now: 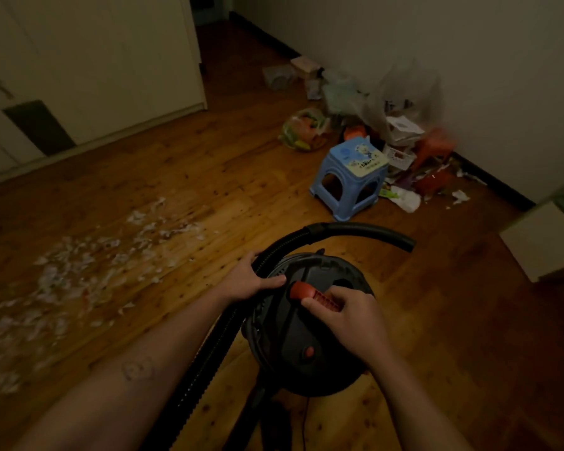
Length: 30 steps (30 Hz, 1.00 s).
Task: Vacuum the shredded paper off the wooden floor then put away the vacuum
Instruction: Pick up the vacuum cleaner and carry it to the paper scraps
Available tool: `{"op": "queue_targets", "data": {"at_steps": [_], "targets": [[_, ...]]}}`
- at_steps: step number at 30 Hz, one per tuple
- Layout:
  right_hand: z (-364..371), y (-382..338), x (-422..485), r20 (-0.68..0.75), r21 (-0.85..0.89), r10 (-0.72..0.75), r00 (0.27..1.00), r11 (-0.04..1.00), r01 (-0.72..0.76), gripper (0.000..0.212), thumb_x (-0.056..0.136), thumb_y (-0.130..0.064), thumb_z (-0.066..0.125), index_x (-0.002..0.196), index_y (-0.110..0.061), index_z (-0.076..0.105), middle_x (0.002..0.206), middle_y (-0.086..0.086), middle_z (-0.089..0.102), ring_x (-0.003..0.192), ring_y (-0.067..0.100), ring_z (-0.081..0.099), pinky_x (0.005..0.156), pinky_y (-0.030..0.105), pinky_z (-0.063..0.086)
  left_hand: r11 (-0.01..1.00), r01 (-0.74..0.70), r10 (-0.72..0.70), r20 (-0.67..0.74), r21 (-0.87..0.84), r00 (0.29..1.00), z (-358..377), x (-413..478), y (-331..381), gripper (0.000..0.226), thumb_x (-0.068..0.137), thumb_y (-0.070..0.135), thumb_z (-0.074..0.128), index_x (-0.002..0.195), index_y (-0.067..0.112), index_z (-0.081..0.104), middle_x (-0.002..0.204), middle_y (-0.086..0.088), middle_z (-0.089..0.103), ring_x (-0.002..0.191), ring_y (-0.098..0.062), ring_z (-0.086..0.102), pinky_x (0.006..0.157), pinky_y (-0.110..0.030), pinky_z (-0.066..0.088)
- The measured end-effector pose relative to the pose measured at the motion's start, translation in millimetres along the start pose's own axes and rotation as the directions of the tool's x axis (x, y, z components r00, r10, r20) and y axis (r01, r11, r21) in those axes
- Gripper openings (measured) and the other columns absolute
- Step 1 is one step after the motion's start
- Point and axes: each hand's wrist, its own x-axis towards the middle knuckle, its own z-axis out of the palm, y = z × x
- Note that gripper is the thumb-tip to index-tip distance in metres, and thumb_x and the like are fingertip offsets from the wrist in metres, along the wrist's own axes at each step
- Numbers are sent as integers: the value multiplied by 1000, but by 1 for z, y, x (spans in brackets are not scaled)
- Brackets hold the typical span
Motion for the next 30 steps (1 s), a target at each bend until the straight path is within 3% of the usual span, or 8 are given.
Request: {"op": "queue_targets", "data": {"at_steps": [6,9,15,18,25,30], "targets": [[14,-4,31,39,19,-21,999,1000,20,58,74,-79,48,65,-23,57,58,-3,54,53,9,51,55,36,43,999,41,-41,-16,-28,999,-22,25,-12,85,79,31,77,147,20,27,142,-6,46,121,-24,53,100,-38,46],[28,-8,48,56,17,-14,998,1000,13,55,75,-78,50,65,-24,57,58,-3,54,52,9,51,53,34,42,998,51,-51,-9,-36,999,-34,40,-19,82,79,31,77,145,20,29,133,2,45,118,-21,52,95,-33,46],[56,-20,83,53,47,39,998,998,-41,52,75,-72,52,60,-22,50,52,-3,45,51,11,48,48,23,28,999,22,-19,54,-48,998,-63,91,-37,83,80,33,76,146,19,28,141,-4,46,125,-24,50,102,-37,44],[91,-24,103,63,37,112,992,993,-114,46,76,-65,58,61,-21,54,52,-2,48,50,10,49,46,22,31,998,19,-13,104,-66,994,-77,128,-62,80,81,34,75,145,21,28,137,5,43,125,-21,48,101,-34,43],[171,-43,146,134,136,312,941,934,-329,44,84,-43,69,58,-19,43,48,-8,44,42,6,39,51,24,28,999,-26,32,134,-47,990,-113,206,-123,68,93,29,63,147,24,23,138,-2,51,120,-21,53,92,-29,44],[233,-39,170,198,192,372,907,893,-408,40,83,-50,67,59,-25,47,50,-9,47,44,6,42,53,31,32,1000,-10,9,231,2,973,-138,255,-172,64,96,30,57,148,29,20,134,3,52,109,-13,54,86,-27,46]]}}
